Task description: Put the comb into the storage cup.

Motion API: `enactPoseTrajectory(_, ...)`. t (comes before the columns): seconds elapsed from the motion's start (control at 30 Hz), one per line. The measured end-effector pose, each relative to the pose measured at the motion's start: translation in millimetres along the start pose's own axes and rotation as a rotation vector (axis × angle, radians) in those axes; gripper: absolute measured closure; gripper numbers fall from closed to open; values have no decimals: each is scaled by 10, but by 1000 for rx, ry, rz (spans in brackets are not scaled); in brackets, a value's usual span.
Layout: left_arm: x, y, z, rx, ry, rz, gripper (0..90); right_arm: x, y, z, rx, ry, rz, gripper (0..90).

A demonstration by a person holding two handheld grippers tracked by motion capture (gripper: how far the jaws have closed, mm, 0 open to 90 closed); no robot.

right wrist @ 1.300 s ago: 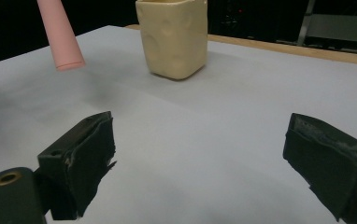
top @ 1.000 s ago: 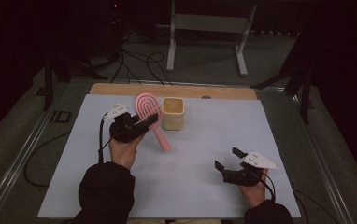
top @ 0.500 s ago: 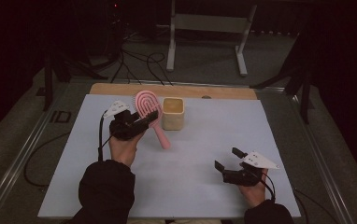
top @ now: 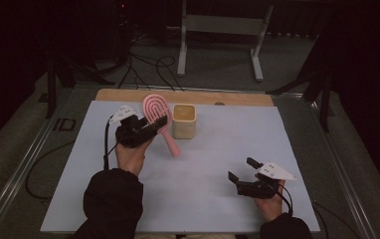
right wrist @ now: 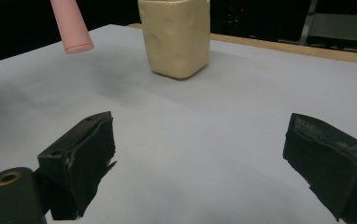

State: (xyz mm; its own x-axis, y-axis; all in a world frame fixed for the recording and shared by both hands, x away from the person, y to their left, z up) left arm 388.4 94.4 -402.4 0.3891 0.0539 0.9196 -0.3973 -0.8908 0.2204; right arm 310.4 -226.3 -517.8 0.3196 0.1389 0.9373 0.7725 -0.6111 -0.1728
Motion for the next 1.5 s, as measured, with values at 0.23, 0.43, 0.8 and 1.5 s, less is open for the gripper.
enactPoseTrajectory(0.23,34,2,12,4,2,5,648,0,-4,3,2,0,1,88)
enactPoseTrajectory(0.43,61,-6,21,9,5,6,648,-2,-6,8,3,-1,-1,88)
enactPoseTrajectory(0.8,104,-22,50,14,7,7,648,-5,-10,17,6,-3,-3,88)
enactPoseTrajectory(1.5,245,-28,76,29,22,32,648,-11,-12,25,9,-8,-3,88)
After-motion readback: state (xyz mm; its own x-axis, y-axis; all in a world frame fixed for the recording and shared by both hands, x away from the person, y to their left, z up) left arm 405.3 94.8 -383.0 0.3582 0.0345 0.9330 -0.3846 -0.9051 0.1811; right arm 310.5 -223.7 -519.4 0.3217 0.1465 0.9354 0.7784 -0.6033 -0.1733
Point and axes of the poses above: each handheld gripper's, and its own axes: z roughly forward along the jaws, x roughly out of its top, y roughly to its right, the point moved 6 cm from there along z, roughly forward along the jaws, and after that the axes turned 15 degrees about x, right-handed, at the moved point
